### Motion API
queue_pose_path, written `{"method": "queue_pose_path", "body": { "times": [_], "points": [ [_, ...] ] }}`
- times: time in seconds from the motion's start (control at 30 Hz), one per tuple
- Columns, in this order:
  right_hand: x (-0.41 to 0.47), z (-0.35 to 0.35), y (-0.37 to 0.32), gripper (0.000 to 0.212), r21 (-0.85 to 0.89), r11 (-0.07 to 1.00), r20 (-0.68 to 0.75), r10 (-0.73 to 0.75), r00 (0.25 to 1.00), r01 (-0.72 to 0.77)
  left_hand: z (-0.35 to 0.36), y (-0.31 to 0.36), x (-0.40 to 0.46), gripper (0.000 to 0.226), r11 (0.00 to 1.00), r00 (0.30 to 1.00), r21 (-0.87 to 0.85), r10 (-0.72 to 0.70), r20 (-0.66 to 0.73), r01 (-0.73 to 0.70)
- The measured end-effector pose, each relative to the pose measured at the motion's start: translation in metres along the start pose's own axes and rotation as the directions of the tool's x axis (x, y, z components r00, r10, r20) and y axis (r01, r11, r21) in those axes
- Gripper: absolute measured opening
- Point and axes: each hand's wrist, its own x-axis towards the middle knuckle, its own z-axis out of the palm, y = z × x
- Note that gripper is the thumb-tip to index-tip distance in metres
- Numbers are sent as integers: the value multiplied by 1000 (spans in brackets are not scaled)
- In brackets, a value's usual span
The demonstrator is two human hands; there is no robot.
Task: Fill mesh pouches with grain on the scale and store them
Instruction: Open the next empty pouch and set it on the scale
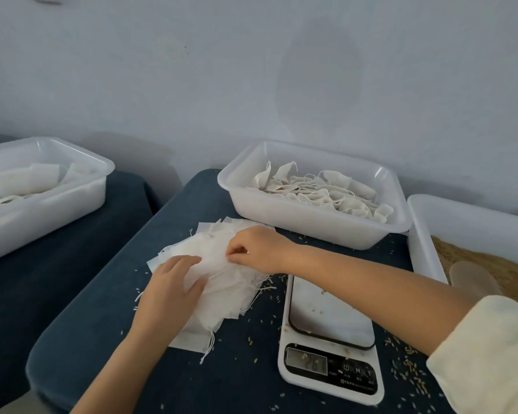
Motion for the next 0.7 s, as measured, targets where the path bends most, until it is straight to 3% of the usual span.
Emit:
{"method": "queue_pose_path", "body": {
  "times": [0.17,0.27,0.37,0.53,0.6,0.7],
  "points": [
    [-10,-23,-5,15,241,959,-40,164,986,-150,-1,9,-1,36,997,998,-58,40,-40,-43],
    [-22,-46,-12,9,499,836,49,236,970,-229,-3,27,-1,43,952,999,-304,32,-20,-36],
    [-41,-65,-18,9,712,649,168,212,963,-268,-8,50,1,56,706,985,-695,-20,170,134],
    [-75,-75,-21,13,815,511,195,203,959,-274,-1,68,-4,52,321,920,-890,114,375,323],
    [-89,-77,-18,14,815,506,178,244,953,-282,3,75,-9,43,309,922,-898,125,365,314],
    [-112,-81,-15,15,770,551,173,305,937,-322,9,85,-17,33,387,933,-884,130,334,263]
  ]
}}
